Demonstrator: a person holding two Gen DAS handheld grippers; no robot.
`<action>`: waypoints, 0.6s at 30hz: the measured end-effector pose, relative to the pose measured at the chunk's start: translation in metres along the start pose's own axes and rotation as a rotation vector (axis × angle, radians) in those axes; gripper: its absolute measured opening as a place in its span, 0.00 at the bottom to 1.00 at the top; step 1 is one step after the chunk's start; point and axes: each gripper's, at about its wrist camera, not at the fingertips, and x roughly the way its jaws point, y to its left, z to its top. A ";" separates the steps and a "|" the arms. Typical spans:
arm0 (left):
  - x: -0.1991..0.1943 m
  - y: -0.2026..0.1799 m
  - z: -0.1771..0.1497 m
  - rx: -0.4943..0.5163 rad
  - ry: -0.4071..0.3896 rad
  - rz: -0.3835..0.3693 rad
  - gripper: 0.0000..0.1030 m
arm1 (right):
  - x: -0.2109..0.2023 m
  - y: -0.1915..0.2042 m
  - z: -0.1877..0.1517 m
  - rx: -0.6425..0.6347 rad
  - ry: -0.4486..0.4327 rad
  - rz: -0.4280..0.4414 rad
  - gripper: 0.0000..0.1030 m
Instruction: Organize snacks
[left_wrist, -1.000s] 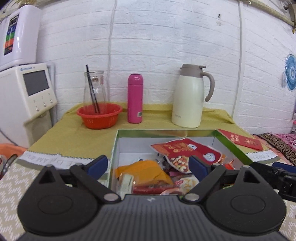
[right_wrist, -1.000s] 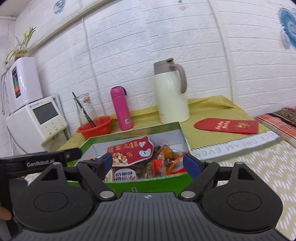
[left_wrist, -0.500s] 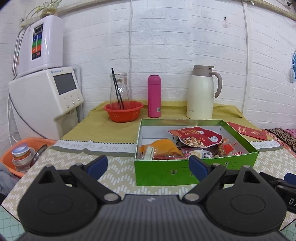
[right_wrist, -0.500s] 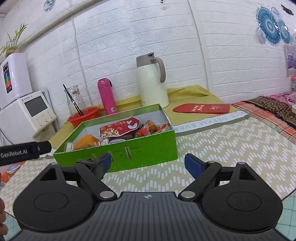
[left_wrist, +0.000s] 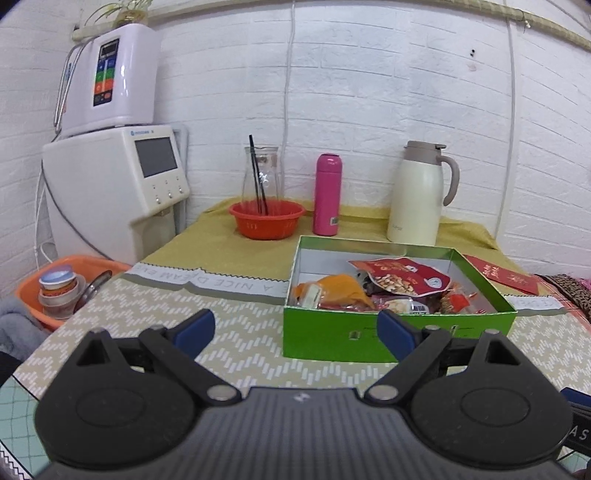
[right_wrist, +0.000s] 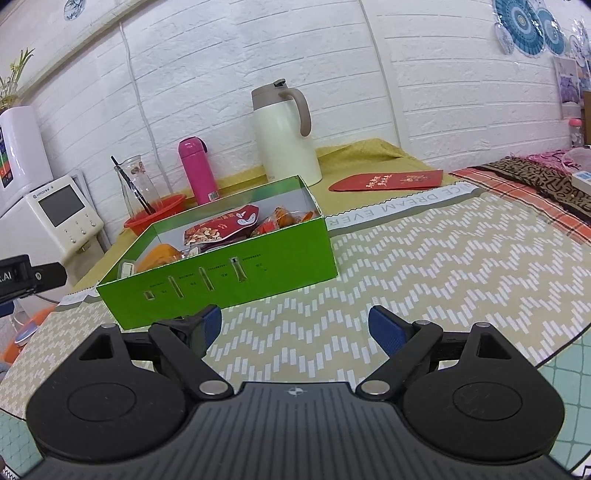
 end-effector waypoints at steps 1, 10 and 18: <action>0.001 0.000 -0.001 0.001 0.002 0.014 0.87 | 0.000 0.000 -0.001 0.005 0.003 0.002 1.00; 0.008 -0.002 -0.004 0.104 0.027 0.044 0.88 | 0.002 0.000 -0.003 0.010 0.026 0.007 1.00; 0.007 0.000 -0.004 0.052 0.056 -0.046 0.88 | 0.003 0.006 -0.005 -0.019 0.036 0.018 1.00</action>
